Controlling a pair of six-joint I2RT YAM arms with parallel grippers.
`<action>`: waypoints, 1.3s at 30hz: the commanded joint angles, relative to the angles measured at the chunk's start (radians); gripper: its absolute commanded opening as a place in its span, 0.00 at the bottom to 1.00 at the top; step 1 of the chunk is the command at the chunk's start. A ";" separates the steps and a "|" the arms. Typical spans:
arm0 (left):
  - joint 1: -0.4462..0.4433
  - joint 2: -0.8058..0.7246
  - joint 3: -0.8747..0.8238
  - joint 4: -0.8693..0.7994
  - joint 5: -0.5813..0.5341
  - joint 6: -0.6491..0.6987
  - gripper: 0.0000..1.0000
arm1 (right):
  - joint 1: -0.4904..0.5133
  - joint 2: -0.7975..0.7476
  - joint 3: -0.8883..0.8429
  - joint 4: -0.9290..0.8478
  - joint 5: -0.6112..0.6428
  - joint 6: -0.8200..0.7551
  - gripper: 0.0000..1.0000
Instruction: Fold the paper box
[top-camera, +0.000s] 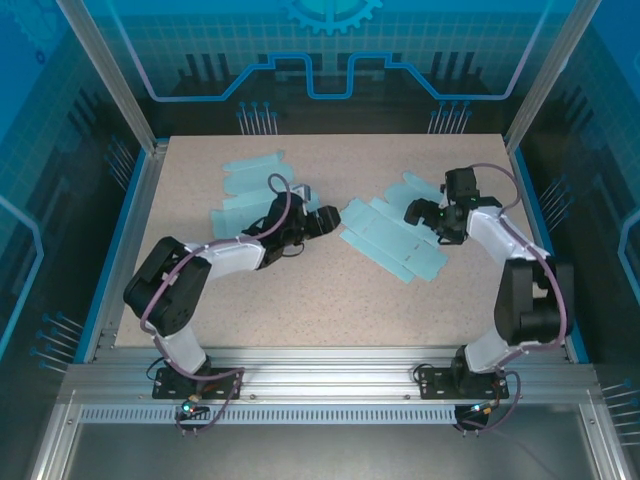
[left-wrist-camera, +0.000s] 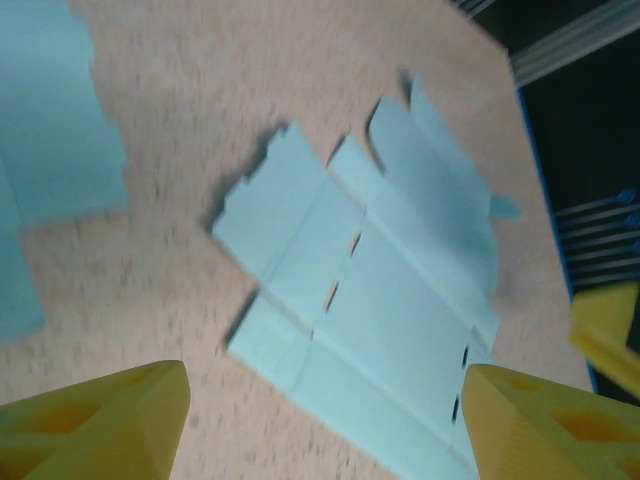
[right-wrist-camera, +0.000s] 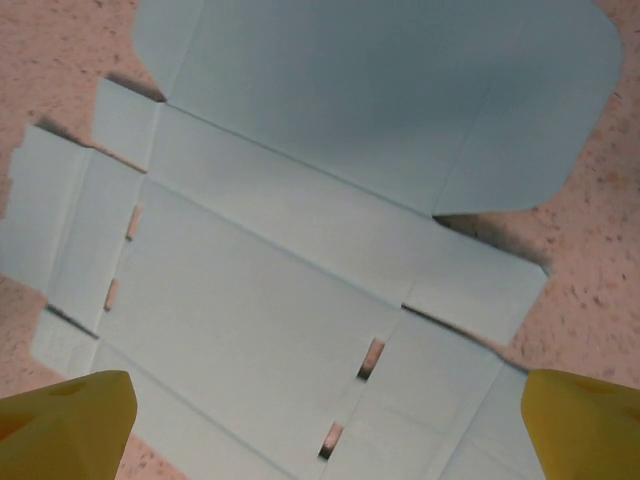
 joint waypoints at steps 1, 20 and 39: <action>-0.027 -0.018 -0.026 -0.041 -0.021 -0.036 0.72 | -0.013 0.083 0.061 -0.024 -0.068 -0.050 0.99; -0.049 0.186 0.117 -0.053 -0.023 0.058 0.58 | 0.104 0.079 -0.124 0.128 -0.283 0.081 0.97; -0.049 0.218 0.161 -0.099 -0.052 0.172 0.48 | -0.077 -0.007 0.003 0.097 -0.193 0.046 0.94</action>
